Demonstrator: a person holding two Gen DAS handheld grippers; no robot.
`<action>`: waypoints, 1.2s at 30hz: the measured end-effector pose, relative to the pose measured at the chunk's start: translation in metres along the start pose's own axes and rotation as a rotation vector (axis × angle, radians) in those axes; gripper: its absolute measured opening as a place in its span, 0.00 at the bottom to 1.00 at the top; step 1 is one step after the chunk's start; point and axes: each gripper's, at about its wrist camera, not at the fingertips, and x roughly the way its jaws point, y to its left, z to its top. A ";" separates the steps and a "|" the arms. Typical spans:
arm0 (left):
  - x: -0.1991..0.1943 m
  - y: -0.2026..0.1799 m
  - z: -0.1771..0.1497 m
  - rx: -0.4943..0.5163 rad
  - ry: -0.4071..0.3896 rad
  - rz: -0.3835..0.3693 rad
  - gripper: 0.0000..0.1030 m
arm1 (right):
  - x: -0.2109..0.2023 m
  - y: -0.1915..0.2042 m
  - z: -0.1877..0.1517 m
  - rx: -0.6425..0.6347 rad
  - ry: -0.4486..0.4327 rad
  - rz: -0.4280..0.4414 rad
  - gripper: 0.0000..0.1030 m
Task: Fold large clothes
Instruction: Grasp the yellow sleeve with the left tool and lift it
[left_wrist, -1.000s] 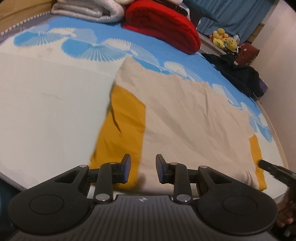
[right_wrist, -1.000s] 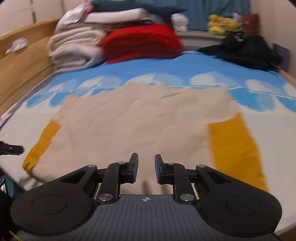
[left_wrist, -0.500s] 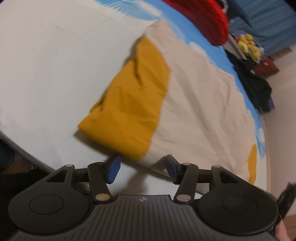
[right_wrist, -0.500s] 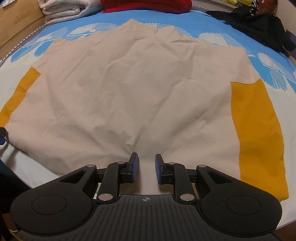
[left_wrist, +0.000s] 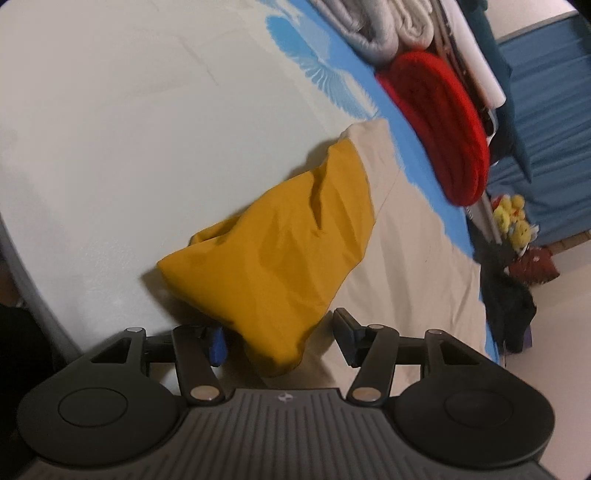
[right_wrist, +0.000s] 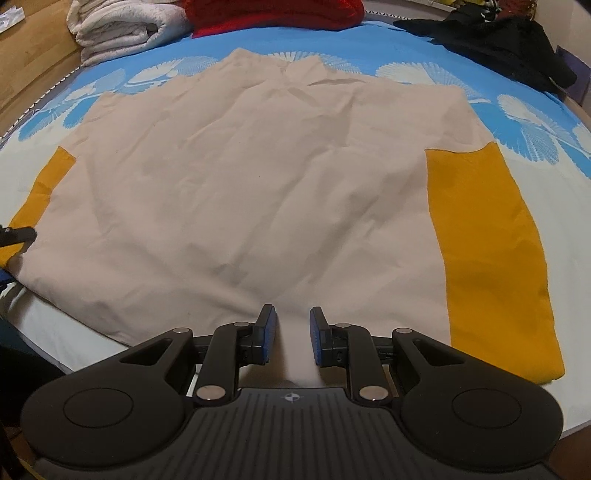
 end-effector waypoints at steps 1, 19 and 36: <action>0.001 -0.002 -0.001 0.004 -0.012 -0.004 0.57 | -0.002 0.000 0.000 0.004 -0.009 0.003 0.20; -0.098 -0.041 0.018 0.361 -0.195 -0.013 0.08 | 0.007 0.093 0.037 -0.117 -0.128 0.105 0.20; -0.080 -0.007 0.029 0.243 -0.091 0.098 0.15 | -0.025 0.081 0.052 -0.083 -0.192 0.131 0.22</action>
